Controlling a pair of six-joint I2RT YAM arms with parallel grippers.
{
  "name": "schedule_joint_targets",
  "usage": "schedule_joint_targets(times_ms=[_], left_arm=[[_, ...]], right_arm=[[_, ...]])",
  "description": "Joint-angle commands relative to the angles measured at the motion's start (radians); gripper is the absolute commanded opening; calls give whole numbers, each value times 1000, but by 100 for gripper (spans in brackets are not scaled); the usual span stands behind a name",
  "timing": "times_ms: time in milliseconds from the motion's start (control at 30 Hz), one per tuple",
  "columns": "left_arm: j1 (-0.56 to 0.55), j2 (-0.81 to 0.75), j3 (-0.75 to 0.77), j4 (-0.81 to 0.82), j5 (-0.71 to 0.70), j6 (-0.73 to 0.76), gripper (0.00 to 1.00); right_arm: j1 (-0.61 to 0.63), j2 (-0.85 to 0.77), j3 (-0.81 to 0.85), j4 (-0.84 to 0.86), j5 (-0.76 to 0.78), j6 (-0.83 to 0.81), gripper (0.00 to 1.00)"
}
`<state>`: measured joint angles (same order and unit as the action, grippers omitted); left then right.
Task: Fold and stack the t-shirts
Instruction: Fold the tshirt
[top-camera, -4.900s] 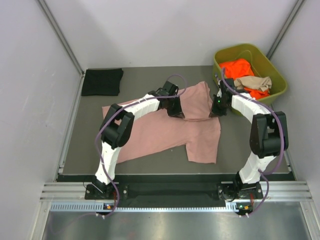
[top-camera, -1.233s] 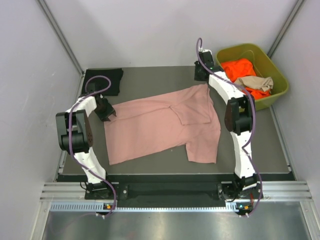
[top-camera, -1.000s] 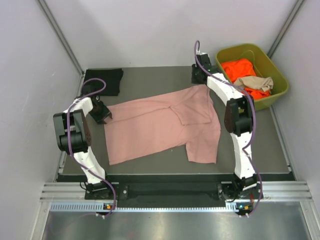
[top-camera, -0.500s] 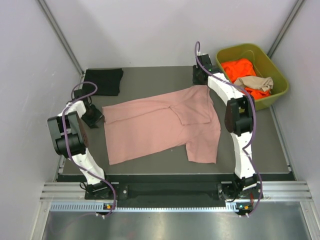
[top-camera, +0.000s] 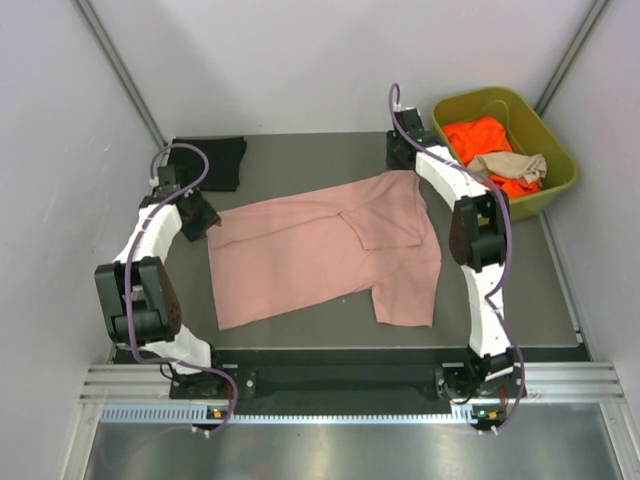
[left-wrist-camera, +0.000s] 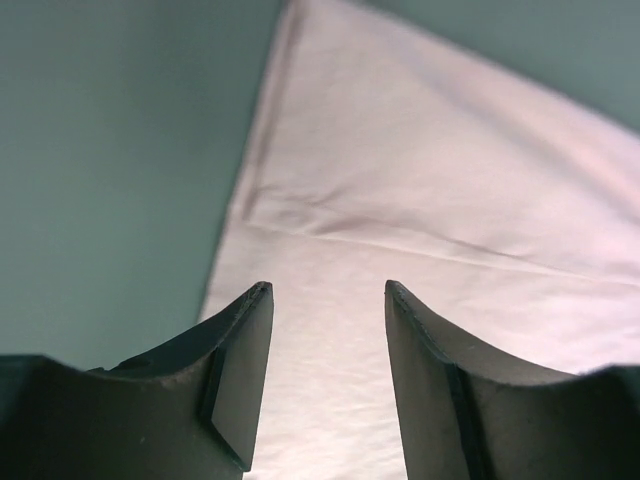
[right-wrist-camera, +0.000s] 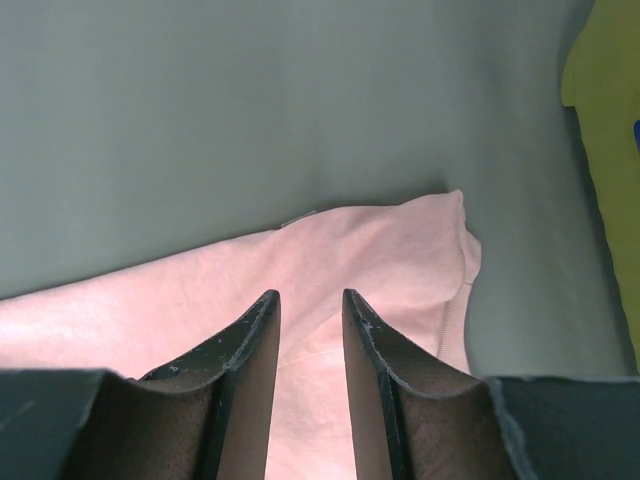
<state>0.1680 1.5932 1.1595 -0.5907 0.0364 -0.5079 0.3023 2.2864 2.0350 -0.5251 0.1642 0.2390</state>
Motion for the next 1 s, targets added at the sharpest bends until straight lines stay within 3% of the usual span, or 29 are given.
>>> schedule_joint_targets(times_ms=[0, 267, 567, 967], left_arm=[[-53, -6, 62, 15, 28, -37, 54], [-117, 141, 71, 104, 146, -73, 53], [-82, 232, 25, 86, 92, -44, 54], [-30, 208, -11, 29, 57, 11, 54]], right_arm=[[-17, 27, -5, -3, 21, 14, 32], [-80, 90, -19, -18, 12, 23, 31], [-109, 96, -47, -111, 44, 3, 31], [-106, 29, 57, -147, 63, -55, 34]])
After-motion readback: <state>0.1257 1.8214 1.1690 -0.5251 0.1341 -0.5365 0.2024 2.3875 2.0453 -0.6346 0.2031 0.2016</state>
